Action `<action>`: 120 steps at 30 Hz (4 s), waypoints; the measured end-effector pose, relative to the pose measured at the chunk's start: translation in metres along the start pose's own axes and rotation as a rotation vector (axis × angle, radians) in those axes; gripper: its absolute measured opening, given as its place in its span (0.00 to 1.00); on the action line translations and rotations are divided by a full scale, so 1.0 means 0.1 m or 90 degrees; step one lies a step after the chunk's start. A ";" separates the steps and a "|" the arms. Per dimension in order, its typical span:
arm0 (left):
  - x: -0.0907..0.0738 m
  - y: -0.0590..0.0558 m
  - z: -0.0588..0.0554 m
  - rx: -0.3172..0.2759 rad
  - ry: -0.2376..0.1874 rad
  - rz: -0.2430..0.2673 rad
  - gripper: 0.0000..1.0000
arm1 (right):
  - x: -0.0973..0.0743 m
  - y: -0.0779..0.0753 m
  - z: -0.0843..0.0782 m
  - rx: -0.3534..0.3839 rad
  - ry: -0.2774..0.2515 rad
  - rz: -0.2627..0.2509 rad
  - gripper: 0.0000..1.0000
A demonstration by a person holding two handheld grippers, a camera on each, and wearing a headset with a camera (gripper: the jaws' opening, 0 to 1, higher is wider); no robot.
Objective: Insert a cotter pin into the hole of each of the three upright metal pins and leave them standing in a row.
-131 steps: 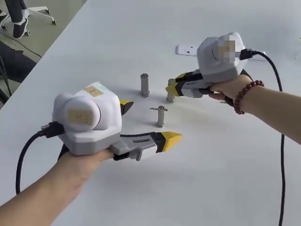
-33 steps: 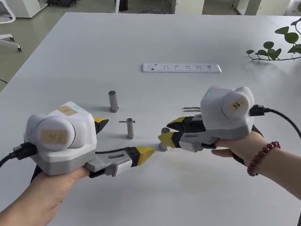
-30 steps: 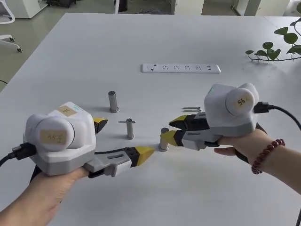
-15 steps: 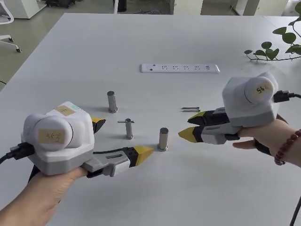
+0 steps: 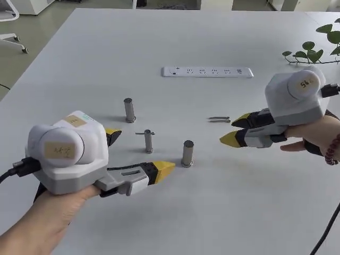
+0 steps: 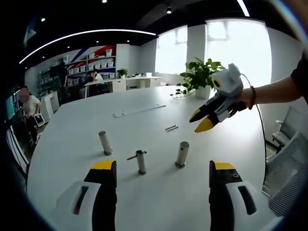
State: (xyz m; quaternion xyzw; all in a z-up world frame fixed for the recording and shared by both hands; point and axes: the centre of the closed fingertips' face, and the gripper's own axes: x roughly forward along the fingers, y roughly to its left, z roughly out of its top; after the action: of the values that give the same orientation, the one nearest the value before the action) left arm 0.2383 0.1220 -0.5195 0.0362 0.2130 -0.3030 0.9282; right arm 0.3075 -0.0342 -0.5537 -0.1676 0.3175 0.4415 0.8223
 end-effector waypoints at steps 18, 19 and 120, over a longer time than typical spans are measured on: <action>-0.02 0.10 -0.08 -0.003 0.004 0.010 0.73 | 0.34 -0.49 -0.04 0.013 0.043 -0.031 0.23; -0.02 0.10 -0.08 -0.003 0.004 0.010 0.73 | 0.36 -0.51 -0.04 0.013 0.044 -0.032 0.23; 0.15 -0.07 0.24 -0.026 0.051 -0.060 0.36 | 0.16 0.33 0.52 -0.358 0.053 0.028 0.00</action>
State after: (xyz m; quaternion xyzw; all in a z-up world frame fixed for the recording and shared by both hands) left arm 0.2536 0.1031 -0.5036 0.0190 0.2574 -0.3404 0.9042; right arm 0.3057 0.0229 -0.5254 -0.4000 0.2195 0.5228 0.7200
